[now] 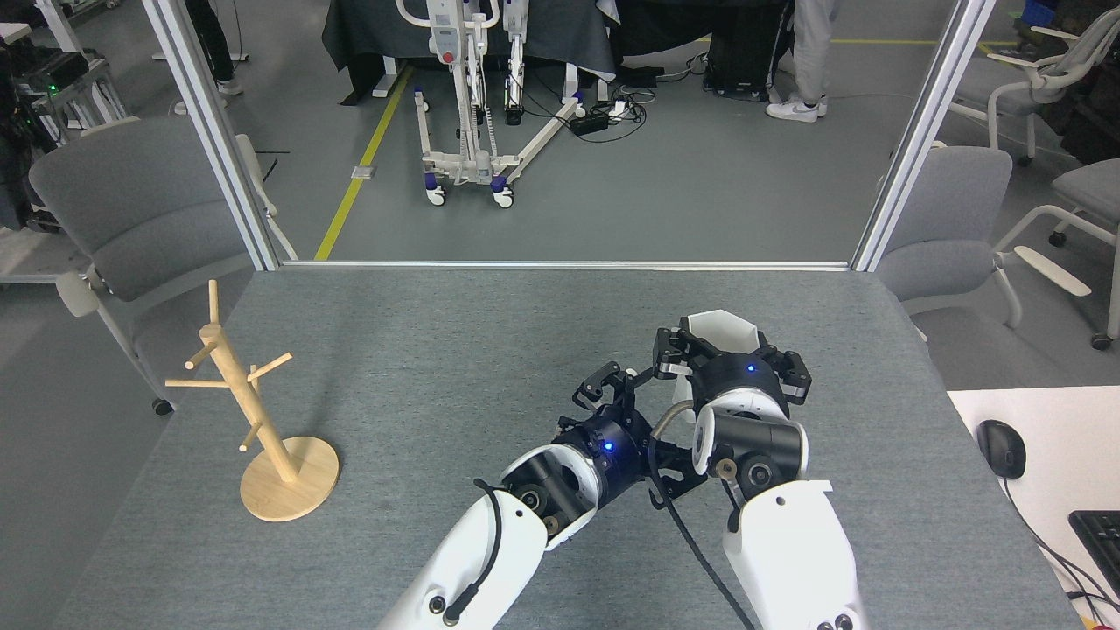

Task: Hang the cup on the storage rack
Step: 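Grasp the cup rim with the left gripper beside the right gripper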

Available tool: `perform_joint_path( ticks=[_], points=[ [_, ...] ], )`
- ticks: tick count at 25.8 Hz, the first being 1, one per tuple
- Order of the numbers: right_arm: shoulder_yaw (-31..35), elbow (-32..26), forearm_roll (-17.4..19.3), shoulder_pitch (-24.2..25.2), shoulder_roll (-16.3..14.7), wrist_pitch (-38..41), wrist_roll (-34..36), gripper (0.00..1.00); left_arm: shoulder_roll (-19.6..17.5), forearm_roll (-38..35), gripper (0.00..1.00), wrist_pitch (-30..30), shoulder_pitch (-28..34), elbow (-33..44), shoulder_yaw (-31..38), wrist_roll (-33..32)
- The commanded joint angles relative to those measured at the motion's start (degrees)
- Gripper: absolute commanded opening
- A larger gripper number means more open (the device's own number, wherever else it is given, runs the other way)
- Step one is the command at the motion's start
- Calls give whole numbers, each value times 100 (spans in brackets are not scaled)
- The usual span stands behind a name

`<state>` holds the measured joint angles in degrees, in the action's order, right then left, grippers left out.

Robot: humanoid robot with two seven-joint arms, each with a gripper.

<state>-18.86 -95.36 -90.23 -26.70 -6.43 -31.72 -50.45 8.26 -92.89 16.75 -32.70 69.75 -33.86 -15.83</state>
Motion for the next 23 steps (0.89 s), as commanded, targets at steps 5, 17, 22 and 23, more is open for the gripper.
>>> perform_joint_path(
  ticks=[5, 17, 22, 23],
  points=[
    [-74, 105, -12, 42, 89, 0, -8, 11, 0, 684, 99, 13, -342, -533, -6, -148],
    [-250, 105, -215, 86, 221, -36, -202, 10, 0, 1150, 99, 30, -439, -647, 2, -245],
    [-531, 123, -232, 77, 309, -326, -202, 11, 0, 1299, 99, 74, -439, -630, -15, -315],
    [-548, 132, -259, 69, 326, -334, -202, 11, 0, 1317, 99, 92, -439, -621, -15, -315]
  ],
)
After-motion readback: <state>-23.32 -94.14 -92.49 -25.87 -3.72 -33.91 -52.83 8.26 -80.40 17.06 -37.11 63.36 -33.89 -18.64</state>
